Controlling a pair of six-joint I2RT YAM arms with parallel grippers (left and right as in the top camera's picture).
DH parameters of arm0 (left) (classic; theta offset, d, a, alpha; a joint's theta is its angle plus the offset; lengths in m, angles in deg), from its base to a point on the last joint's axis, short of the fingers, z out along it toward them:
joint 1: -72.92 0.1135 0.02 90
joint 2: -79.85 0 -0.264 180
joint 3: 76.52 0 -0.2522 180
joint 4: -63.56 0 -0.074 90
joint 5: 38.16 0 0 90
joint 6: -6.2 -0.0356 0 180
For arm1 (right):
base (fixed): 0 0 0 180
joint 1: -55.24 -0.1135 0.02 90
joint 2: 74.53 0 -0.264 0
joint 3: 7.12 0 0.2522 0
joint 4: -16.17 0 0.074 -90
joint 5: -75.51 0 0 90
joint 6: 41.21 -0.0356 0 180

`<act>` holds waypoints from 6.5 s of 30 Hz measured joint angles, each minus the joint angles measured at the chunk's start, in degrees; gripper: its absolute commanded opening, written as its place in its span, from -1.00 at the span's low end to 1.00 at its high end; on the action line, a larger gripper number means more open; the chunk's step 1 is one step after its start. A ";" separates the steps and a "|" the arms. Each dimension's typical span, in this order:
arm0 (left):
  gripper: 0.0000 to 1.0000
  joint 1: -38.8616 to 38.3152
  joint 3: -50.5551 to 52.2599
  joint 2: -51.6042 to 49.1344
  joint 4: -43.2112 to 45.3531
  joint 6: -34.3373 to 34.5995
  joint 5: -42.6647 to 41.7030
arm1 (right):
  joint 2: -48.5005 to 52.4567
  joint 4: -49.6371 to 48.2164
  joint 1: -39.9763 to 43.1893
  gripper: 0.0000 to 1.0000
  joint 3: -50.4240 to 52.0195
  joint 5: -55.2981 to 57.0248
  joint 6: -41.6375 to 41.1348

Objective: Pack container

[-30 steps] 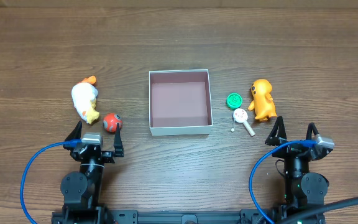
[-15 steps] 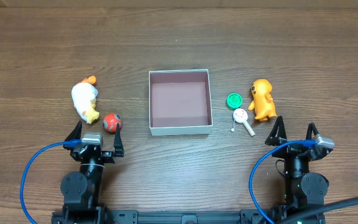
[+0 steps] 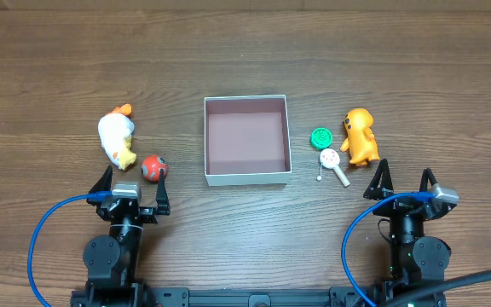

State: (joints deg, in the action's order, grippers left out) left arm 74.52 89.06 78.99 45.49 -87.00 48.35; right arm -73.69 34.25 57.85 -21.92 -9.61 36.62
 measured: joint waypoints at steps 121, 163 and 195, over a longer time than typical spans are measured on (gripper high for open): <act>1.00 0.00 0.04 0.00 0.02 0.00 0.00 | 90.07 45.79 -11.43 0.48 -55.71 -10.82 15.87; 1.00 0.00 0.04 0.00 0.02 0.00 0.00 | 90.07 27.69 -11.45 -0.08 -43.19 -7.56 15.19; 1.00 0.00 0.04 0.00 0.02 0.00 0.00 | 89.77 47.45 -11.82 -0.92 -56.92 -15.02 12.96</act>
State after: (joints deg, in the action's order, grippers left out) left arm 74.52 89.10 78.99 45.51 -87.00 48.35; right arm 16.08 81.70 46.02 -78.84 -24.62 49.58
